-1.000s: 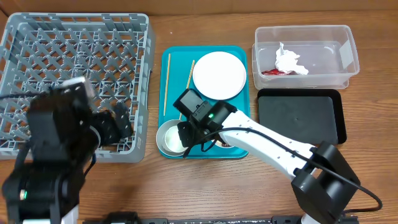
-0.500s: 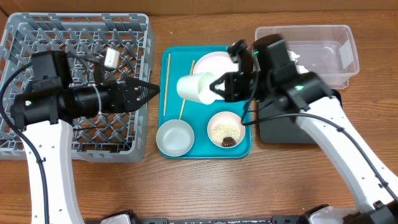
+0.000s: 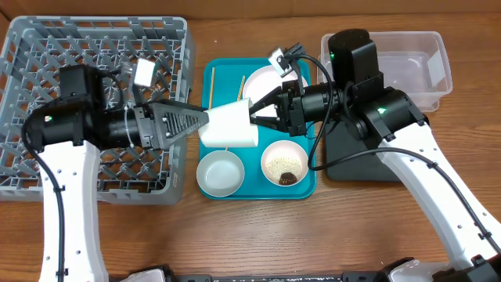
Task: Sort waste into correct bins and load items into the dishwasher
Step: 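Hand the white cup from the right gripper to the left gripper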
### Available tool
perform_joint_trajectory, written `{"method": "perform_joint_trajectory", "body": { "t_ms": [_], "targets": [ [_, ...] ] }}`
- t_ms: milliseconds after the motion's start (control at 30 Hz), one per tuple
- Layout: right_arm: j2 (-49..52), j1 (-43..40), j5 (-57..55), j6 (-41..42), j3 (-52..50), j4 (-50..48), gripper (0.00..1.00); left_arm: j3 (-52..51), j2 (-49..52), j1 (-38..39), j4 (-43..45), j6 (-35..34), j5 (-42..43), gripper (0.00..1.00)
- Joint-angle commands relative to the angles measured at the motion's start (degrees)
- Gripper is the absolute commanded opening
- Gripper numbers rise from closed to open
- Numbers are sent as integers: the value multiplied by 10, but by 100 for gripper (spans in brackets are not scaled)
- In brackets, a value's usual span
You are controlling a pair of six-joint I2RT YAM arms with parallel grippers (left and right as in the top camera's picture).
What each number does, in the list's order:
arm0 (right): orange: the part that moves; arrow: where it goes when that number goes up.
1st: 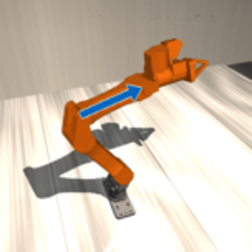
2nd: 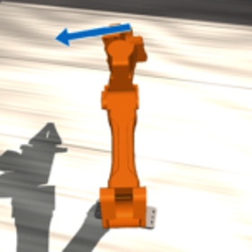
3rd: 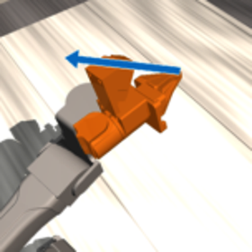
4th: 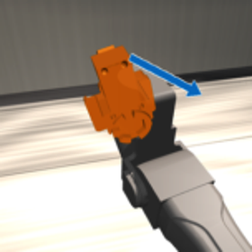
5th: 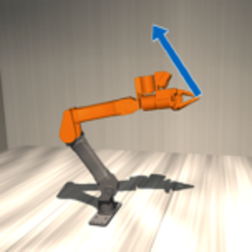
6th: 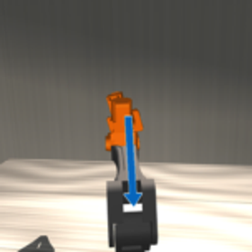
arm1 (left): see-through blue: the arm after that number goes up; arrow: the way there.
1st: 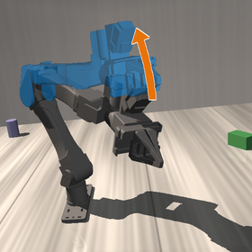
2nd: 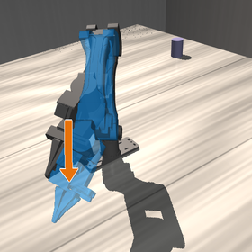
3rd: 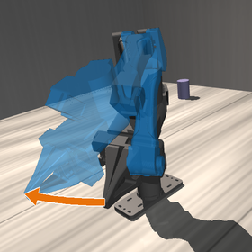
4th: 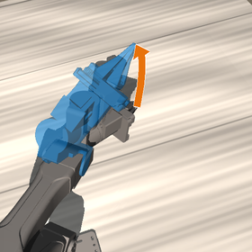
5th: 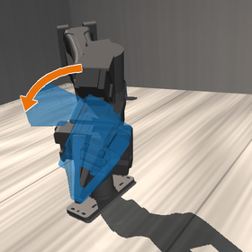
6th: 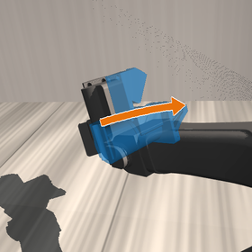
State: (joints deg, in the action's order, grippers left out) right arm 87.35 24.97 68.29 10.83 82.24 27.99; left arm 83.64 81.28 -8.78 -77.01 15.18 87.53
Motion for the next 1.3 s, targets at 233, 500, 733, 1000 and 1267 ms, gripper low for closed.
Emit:
{"method": "perform_joint_trajectory", "body": {
  "t_ms": [233, 500, 733, 1000, 1267],
  "targets": [
    [-2, 2, 8, -2, 11, -20, 4, 0, -2, 58, -14, 24, 31, 92],
    [-2, 2, 8, -2, 11, -24, 4, 0, -2, 66, -21, 24, 31, 70],
    [-2, 2, -3, 2, 11, -24, 17, 0, -2, 66, -21, 24, 15, 74],
    [-2, 2, -27, 18, 11, -24, 18, 0, -2, 66, -23, 24, 3, 58],
    [-2, 2, -27, 18, 11, -24, 24, 0, -2, 66, -23, 24, 3, 58]
  ]
}}
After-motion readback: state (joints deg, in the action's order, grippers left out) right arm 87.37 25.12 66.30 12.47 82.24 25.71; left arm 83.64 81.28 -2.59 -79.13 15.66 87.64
